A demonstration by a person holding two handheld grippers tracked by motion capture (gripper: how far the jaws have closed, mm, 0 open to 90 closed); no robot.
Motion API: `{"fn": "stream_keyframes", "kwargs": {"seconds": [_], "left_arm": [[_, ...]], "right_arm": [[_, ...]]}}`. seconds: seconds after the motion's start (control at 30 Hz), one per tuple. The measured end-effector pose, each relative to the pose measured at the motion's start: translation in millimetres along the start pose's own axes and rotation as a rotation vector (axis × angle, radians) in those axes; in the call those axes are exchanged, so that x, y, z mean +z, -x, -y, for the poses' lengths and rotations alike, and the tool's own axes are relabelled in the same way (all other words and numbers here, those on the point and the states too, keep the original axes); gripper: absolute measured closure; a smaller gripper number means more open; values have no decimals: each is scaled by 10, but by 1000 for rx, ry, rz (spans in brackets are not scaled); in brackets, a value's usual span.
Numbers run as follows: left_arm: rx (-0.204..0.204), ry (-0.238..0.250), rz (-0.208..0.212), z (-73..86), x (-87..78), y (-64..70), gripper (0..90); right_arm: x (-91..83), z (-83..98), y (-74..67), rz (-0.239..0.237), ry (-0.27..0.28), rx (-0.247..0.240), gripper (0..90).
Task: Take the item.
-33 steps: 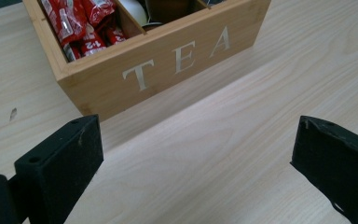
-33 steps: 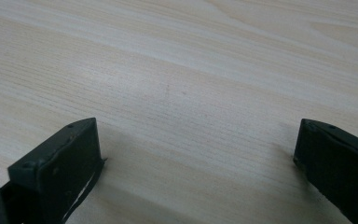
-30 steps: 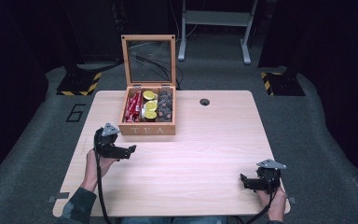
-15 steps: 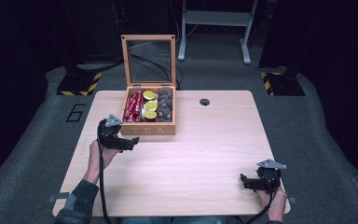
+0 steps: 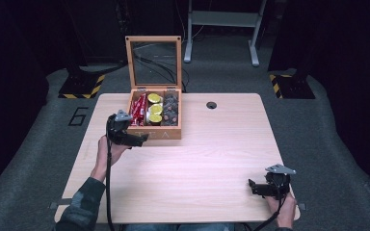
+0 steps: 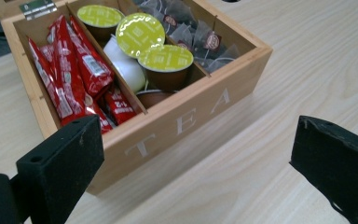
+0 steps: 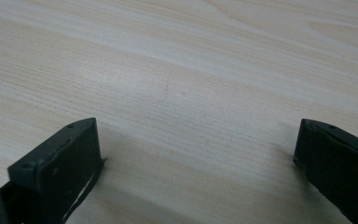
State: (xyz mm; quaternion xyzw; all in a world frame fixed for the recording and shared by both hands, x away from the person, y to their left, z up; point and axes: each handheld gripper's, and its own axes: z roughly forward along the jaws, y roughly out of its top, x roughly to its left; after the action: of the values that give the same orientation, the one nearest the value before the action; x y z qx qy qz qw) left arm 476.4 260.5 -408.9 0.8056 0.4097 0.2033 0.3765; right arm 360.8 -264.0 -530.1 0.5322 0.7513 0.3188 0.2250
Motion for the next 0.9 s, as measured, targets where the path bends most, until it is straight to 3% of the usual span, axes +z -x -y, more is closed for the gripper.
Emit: {"fn": "stream_keyframes", "kwargs": {"seconds": [0.4,0.5,0.9], "left_arm": [[22,-25,5,-220,214,-59,11],[-16,-25,10,-268,317,-101,0],[-39,-26,28,-377,582,-150,4]], "right_arm": [[0,1,2,0,-1,-4,0],[-1,1,3,-1,-2,-6,0],[0,1,3,0,0,-7,0]]}}
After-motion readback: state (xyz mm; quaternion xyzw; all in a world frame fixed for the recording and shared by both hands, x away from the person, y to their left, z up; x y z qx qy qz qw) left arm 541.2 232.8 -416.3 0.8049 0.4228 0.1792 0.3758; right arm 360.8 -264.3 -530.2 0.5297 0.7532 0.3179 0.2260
